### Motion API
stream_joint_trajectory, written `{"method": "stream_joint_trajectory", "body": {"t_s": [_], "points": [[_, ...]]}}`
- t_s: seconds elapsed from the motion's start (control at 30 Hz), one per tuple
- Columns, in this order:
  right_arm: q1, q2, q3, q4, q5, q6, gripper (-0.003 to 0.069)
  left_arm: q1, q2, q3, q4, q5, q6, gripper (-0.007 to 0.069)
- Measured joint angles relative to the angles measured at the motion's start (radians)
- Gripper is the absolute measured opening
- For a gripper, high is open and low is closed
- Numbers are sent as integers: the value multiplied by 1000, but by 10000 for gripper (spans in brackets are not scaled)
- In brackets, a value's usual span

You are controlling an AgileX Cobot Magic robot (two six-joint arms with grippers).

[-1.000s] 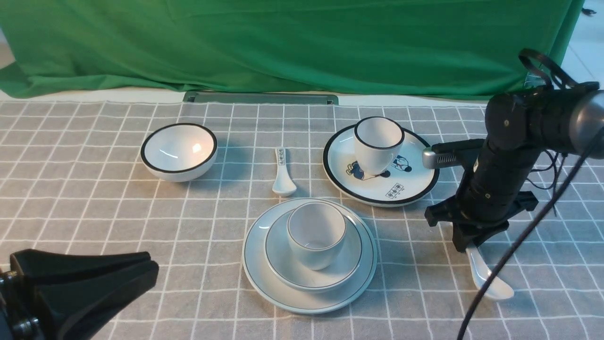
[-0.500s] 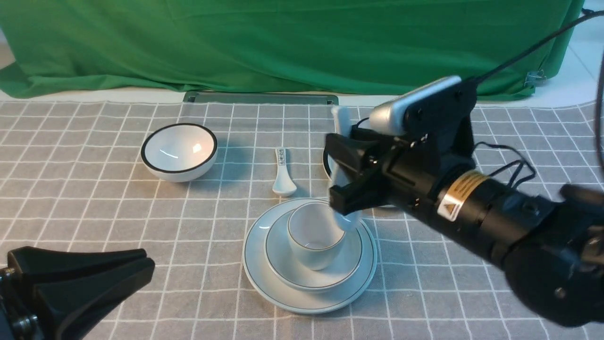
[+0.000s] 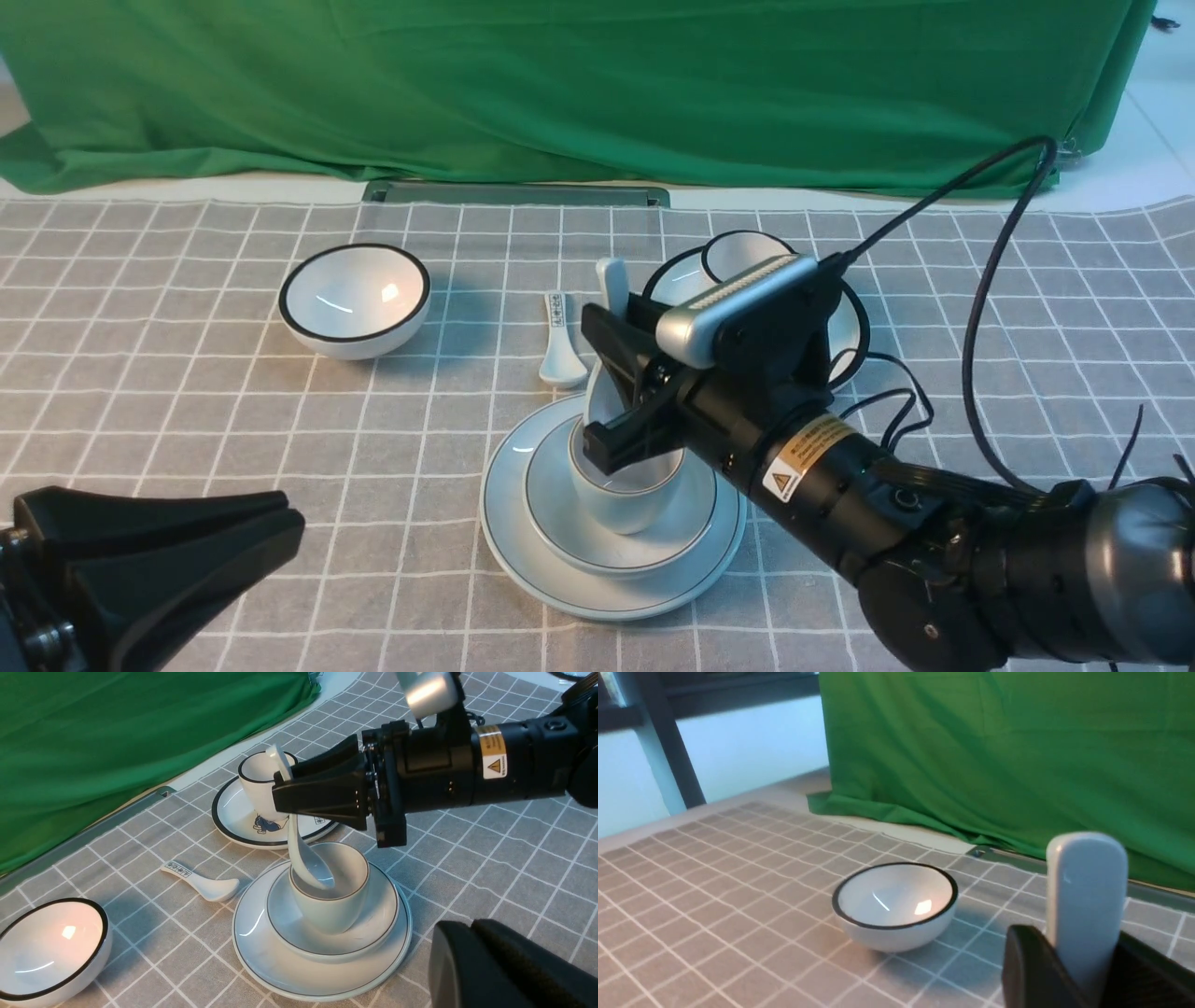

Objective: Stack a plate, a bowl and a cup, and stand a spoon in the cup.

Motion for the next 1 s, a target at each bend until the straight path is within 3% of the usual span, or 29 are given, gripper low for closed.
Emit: {"method": "stream_joint_trajectory", "body": {"t_s": [0.2, 0.43, 0.63, 0.73, 0.87, 0.9, 0.97, 1.0], "points": [[0, 26, 0, 17, 1, -34, 176, 0, 0, 0, 0, 0, 0, 10], [0, 48, 0, 20, 6, -60, 363, 0, 0, 0, 0, 2, 0, 10], [7, 20, 1, 21, 18, -48, 395, 0, -9, 0, 4, 3, -5, 10], [32, -88, 1, 20, 193, -28, 348, 0, -76, 17, 3, -26, -35, 10], [66, -251, 1, 16, 519, -48, 215, 0, -210, 89, 1, -122, -73, 10], [78, -324, 1, 15, 692, -54, 162, 0, -259, 136, 1, -157, -90, 10], [91, -420, 1, 14, 891, -57, 100, 0, -329, 210, 1, -202, -123, 10], [93, -437, 1, 14, 910, -57, 95, 0, -341, 217, 1, -207, -130, 10]]}}
